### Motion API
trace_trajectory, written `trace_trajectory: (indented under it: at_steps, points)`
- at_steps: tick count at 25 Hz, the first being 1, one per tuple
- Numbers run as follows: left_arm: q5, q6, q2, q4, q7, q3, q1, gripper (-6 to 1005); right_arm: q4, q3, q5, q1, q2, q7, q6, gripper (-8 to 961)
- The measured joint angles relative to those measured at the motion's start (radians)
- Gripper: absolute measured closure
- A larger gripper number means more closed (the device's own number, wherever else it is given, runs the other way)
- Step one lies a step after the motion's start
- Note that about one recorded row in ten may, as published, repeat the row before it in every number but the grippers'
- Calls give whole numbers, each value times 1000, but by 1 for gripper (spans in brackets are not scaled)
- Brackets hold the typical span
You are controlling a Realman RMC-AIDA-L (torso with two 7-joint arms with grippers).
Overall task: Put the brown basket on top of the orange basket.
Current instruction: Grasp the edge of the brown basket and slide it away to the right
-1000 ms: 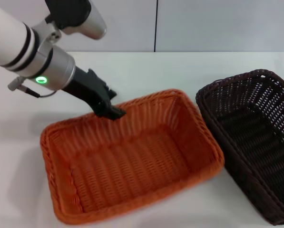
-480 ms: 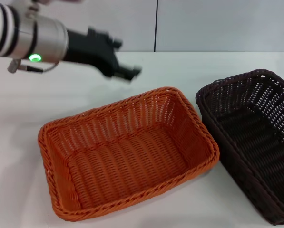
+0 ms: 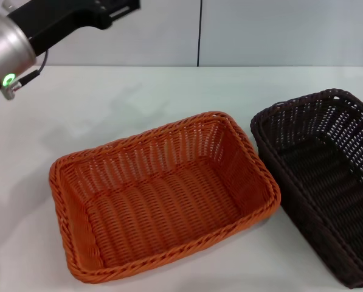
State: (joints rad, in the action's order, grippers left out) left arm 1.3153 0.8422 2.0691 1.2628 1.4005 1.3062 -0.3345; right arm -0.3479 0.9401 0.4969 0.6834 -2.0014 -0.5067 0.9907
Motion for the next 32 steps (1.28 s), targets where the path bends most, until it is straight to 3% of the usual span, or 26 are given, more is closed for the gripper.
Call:
trace_trajectory:
  at_steps: [1,2,3,4,5,7,12,15,20,27,32]
  points:
    - [0,0,0,0,0,0,0,156,-30,0,83,-9,13,-47,-2,469]
    - [-214,11,1,-86,-189,27,20,156,-63,2,179,-18,27,-90,-2,469]
    - [-610,165,2,-309,-542,64,26,156,-80,2,244,-22,36,-114,-1,469]
    - [-727,262,2,-415,-660,73,14,156,-103,1,322,-26,48,-145,0,469]
    - [-727,262,2,-415,-660,73,14,156,-121,-2,396,-29,60,-181,0,469]
    - [-976,543,2,-704,-920,100,-42,156,-161,-13,528,-39,80,-280,4,469]
    - [-1051,640,2,-854,-982,109,-73,156,-302,-145,832,-73,99,-614,65,469]
    - [-1056,640,3,-875,-982,109,-74,156,-396,-238,1063,-74,107,-845,156,469]
    - [-1057,631,3,-902,-982,110,-77,157,-519,-342,1525,1,141,-1148,368,469]
    - [-1066,594,3,-912,-982,101,-82,157,-600,-365,1922,97,181,-1117,725,469]
    - [-1073,586,3,-926,-982,101,-98,157,-602,-306,2123,138,181,-1118,841,469]
